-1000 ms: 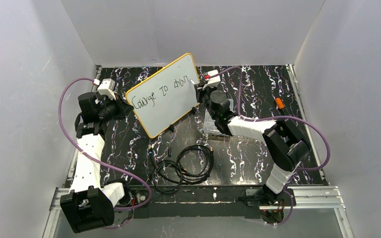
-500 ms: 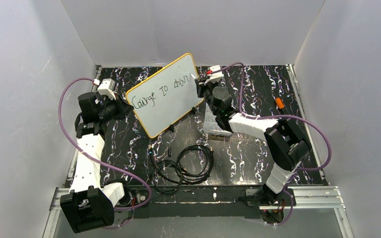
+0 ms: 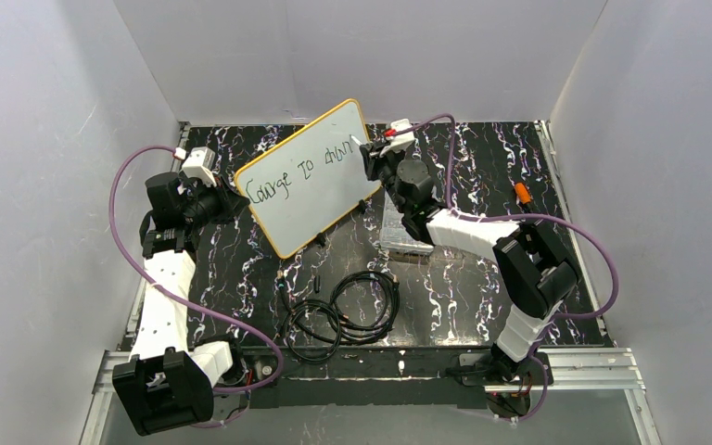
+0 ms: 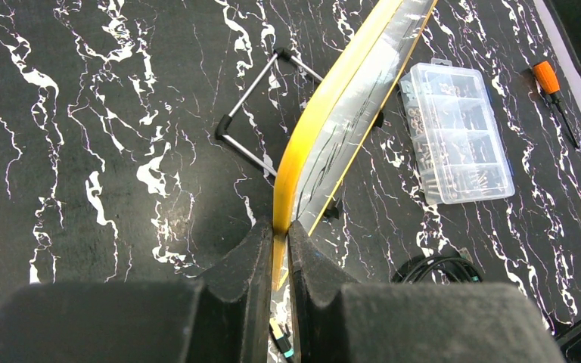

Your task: Write a sentence on the whiteboard

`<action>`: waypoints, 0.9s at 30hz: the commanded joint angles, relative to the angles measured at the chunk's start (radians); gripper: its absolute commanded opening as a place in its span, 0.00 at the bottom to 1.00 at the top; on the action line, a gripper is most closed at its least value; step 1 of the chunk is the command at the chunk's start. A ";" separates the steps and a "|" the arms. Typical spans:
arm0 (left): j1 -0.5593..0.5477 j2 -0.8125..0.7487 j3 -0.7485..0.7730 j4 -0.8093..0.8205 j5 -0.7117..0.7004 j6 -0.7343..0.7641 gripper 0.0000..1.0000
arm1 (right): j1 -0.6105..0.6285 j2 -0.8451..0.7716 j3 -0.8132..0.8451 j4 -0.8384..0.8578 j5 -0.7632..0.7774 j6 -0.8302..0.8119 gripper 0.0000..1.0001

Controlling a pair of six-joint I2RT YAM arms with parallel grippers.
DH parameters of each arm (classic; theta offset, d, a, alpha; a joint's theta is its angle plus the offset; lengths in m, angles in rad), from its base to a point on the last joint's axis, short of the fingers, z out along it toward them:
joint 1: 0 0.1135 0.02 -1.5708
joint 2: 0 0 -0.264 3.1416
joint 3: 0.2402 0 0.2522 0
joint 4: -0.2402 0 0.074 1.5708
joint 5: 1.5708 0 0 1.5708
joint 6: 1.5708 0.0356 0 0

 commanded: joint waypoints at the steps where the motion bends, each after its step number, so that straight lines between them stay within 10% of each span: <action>1: -0.004 -0.005 0.007 -0.010 0.014 0.002 0.00 | -0.002 0.000 -0.028 0.041 -0.020 0.023 0.01; 27: -0.003 -0.005 0.006 -0.010 0.012 0.002 0.00 | -0.002 0.003 0.053 0.032 0.046 -0.015 0.01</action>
